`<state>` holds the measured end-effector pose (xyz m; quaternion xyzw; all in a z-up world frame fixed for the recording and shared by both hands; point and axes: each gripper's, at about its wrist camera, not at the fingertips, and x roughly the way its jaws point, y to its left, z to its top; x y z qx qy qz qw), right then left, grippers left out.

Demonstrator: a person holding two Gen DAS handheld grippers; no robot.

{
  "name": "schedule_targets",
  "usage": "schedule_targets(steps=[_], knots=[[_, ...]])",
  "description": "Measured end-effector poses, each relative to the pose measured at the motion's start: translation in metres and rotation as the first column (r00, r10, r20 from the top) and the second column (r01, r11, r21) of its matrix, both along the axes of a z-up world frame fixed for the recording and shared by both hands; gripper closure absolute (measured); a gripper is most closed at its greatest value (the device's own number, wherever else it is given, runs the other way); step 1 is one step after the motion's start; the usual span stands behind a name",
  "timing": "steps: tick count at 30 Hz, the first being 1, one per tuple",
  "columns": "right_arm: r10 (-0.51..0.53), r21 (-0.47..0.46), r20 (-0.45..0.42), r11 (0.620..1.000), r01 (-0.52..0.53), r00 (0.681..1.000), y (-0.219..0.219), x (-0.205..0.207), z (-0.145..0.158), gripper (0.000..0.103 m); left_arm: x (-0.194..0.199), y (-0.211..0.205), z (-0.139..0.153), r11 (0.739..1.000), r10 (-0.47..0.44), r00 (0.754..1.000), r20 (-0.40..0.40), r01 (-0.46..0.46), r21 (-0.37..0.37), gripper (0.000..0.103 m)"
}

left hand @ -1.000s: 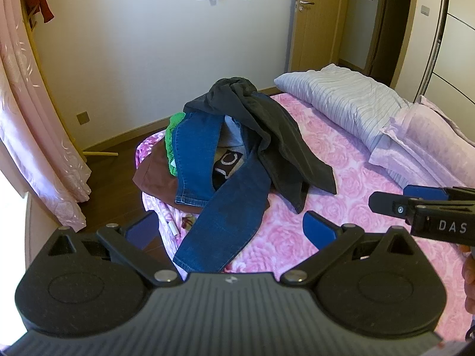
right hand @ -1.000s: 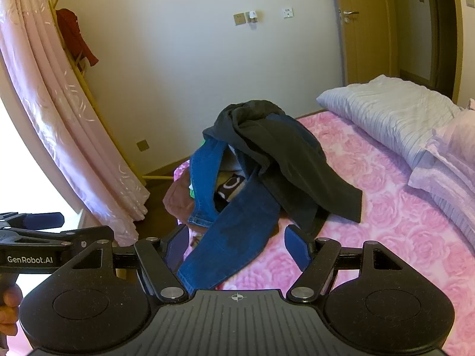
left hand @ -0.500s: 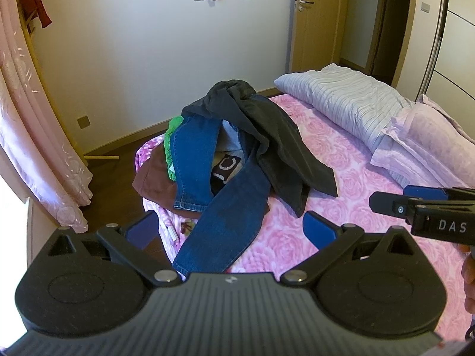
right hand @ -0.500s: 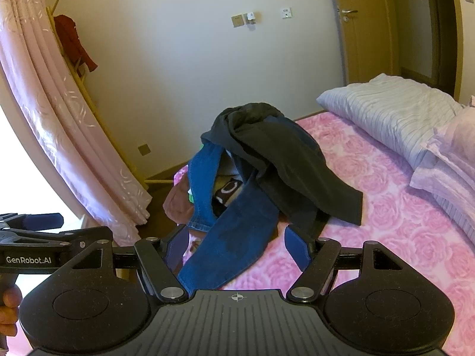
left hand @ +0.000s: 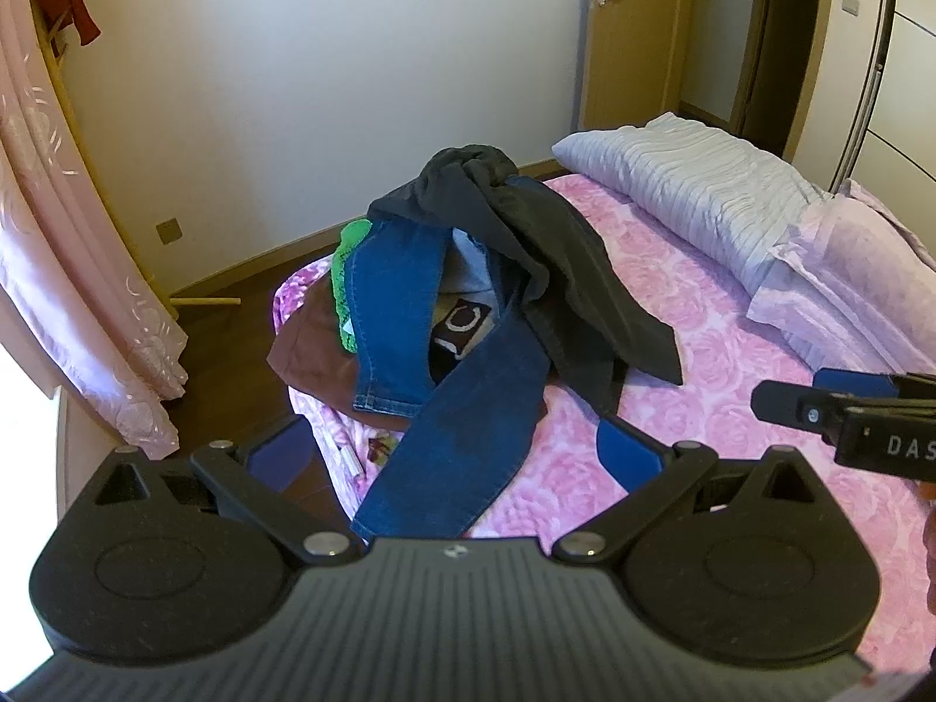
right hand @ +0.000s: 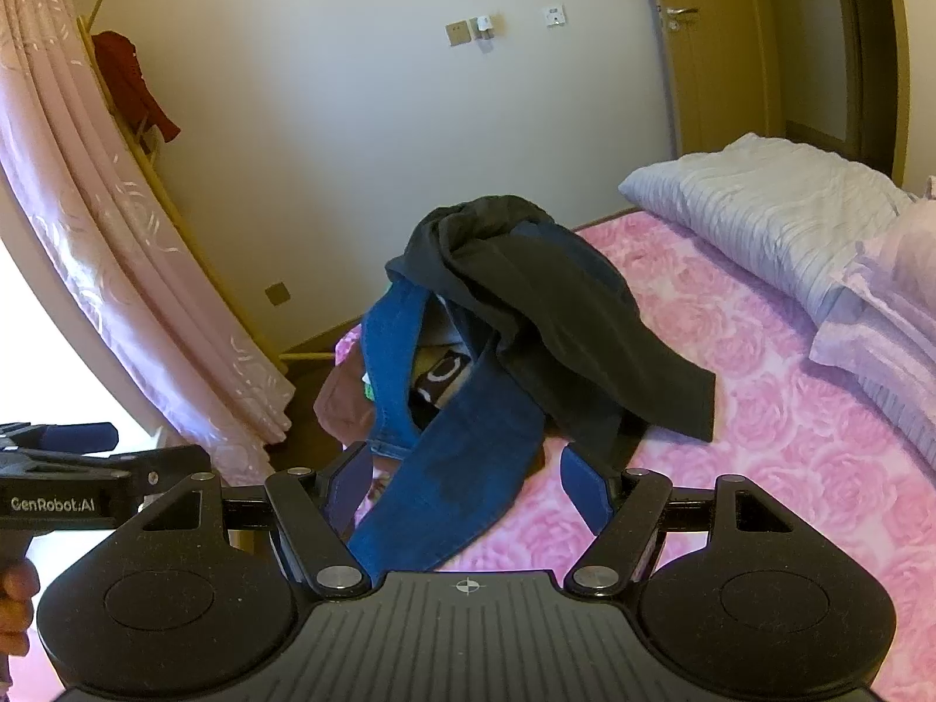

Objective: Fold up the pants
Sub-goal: 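Move both tools toward the clothes heap on the bed, then grasp the dark hoodie with the right gripper and lift it off the heap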

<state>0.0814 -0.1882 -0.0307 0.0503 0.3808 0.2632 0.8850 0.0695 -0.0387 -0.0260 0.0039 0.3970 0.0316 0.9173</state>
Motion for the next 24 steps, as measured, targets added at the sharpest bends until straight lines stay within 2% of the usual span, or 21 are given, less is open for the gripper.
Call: schedule_targets(steps=[5, 10, 24], knots=[[-0.005, -0.003, -0.024, 1.000, 0.005, 1.000, 0.013, 0.017, -0.009, 0.035, 0.026, 0.021, -0.008, 1.000, 0.007, 1.000, -0.017, -0.007, -0.005, 0.001], [-0.012, -0.014, -0.028, 1.000, 0.012, 1.000, 0.039, 0.047, -0.017, 0.035, 0.071, 0.051, -0.016, 1.000, 0.012, 1.000, -0.026, -0.012, -0.007, 0.001], [-0.085, -0.100, -0.010, 0.992, 0.084, 0.996, 0.159, 0.191, -0.050, 0.035, 0.261, 0.146, -0.058, 0.997, -0.064, 0.991, -0.114, 0.058, -0.048, 0.001]])
